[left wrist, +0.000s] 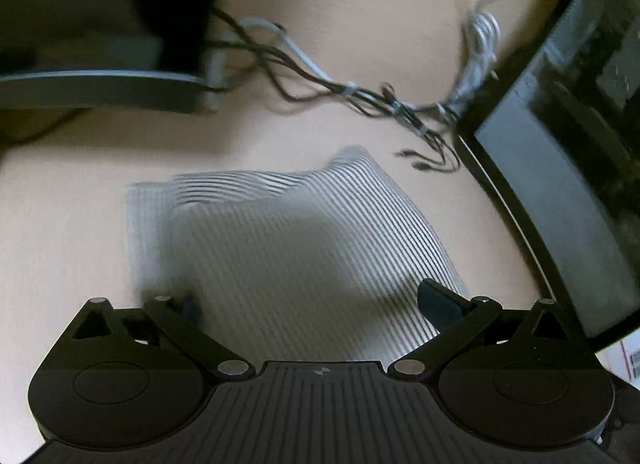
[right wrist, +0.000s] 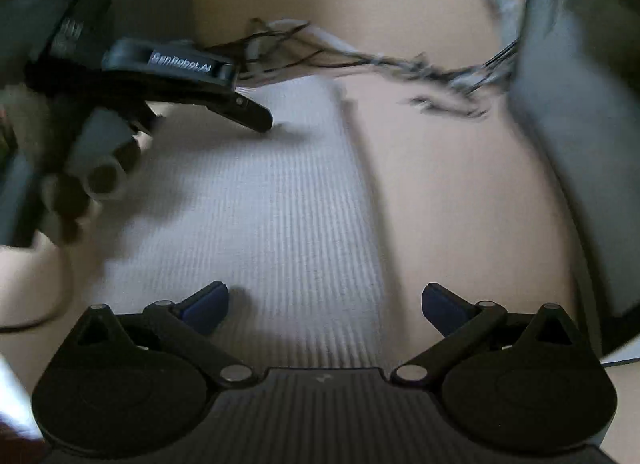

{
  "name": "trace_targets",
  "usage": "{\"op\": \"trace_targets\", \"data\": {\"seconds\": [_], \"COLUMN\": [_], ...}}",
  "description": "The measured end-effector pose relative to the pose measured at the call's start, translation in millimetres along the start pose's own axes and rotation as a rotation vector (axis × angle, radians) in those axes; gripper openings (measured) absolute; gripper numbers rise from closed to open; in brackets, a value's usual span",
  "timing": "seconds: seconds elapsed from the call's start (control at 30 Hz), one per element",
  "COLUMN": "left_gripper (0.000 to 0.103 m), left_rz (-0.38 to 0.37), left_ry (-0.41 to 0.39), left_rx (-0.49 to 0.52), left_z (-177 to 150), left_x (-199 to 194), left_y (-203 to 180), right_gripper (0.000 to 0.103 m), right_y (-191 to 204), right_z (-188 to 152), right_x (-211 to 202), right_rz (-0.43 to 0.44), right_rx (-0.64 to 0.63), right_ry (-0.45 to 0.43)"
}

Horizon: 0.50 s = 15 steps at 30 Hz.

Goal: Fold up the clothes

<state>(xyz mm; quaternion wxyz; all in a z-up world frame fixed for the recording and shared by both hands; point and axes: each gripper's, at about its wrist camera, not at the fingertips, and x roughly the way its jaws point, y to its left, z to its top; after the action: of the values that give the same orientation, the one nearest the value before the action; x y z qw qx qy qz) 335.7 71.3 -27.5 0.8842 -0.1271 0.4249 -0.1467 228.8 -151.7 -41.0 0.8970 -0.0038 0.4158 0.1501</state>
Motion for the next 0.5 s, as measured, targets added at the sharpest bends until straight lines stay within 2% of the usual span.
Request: {"op": "trace_targets", "data": {"seconds": [0.13, 0.2, 0.33, 0.37, 0.43, 0.5], "left_gripper": [0.103, 0.103, 0.103, 0.103, 0.103, 0.103], "left_rz": [0.055, 0.064, 0.119, 0.136, 0.178, 0.202], "left_ry": [-0.064, -0.055, -0.008, 0.007, 0.005, -0.012], "left_rx": [0.059, 0.101, 0.195, 0.219, 0.249, 0.236], "left_z": [-40.9, -67.7, -112.6, -122.9, -135.0, -137.2], "left_x": [-56.6, -68.4, -69.7, -67.9, -66.3, -70.8], "left_y": [-12.9, -26.2, -49.3, -54.7, -58.9, -57.4], "right_gripper": [0.103, 0.103, 0.103, 0.103, 0.103, 0.103], "right_y": [-18.4, -22.9, -12.5, -10.5, -9.1, -13.0], "right_z": [-4.8, -9.2, -26.2, -32.6, -40.3, -38.0], "right_x": [-26.6, -28.1, -6.3, -4.8, -6.6, -3.0], "right_rz": [0.004, -0.007, -0.045, -0.053, -0.055, -0.037], "right_rx": [0.03, 0.02, -0.171, -0.202, -0.218, -0.187], "right_ry": [-0.128, -0.176, -0.093, -0.1, -0.137, -0.124]}}
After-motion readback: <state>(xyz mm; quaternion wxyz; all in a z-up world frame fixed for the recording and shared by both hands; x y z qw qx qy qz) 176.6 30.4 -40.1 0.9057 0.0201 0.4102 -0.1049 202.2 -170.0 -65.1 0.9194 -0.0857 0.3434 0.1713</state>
